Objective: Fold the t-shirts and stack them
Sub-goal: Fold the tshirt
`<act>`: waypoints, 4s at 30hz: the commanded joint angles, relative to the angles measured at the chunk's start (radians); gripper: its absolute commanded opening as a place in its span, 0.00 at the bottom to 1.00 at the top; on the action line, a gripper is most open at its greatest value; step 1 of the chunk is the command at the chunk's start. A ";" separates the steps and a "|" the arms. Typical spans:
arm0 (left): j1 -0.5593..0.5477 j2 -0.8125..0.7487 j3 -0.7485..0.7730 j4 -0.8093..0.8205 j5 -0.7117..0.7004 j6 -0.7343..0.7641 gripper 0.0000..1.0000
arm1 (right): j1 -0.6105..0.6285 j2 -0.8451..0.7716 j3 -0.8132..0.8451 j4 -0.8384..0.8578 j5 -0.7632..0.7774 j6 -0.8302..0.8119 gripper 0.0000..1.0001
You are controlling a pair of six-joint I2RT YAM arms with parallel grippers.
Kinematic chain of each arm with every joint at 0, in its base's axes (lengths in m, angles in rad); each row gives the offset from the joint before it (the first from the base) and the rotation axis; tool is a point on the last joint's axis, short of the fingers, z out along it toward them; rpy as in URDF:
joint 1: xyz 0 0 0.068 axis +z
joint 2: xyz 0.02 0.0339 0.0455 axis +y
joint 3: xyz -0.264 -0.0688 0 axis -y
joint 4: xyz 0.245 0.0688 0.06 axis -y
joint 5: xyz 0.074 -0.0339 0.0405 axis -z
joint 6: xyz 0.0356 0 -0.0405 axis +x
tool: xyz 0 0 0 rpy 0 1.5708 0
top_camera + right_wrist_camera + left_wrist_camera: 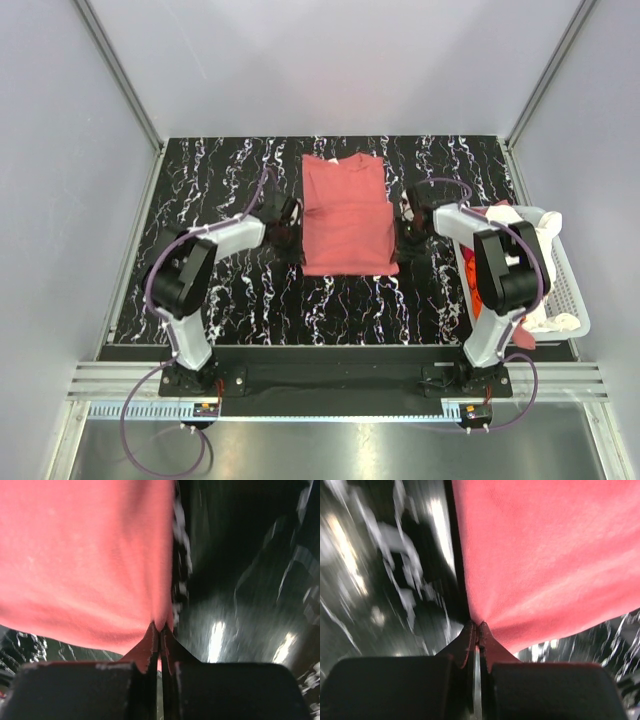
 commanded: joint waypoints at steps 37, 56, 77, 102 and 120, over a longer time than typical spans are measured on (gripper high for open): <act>-0.046 0.029 0.207 -0.088 -0.155 0.034 0.45 | 0.108 -0.055 0.094 -0.041 0.227 0.037 0.16; -0.043 -0.375 0.021 -0.208 -0.224 -0.024 0.58 | 0.079 -0.084 0.325 -0.356 0.322 0.257 0.42; -0.184 -0.616 -0.622 0.184 -0.042 -0.281 0.59 | 0.104 -0.637 -0.504 -0.023 -0.023 0.600 0.54; -0.216 -0.507 -0.641 0.147 -0.120 -0.311 0.00 | 0.123 -0.533 -0.654 0.193 -0.020 0.604 0.35; -0.240 -0.669 -0.727 0.135 -0.086 -0.440 0.48 | 0.145 -0.640 -0.740 0.181 -0.037 0.690 0.40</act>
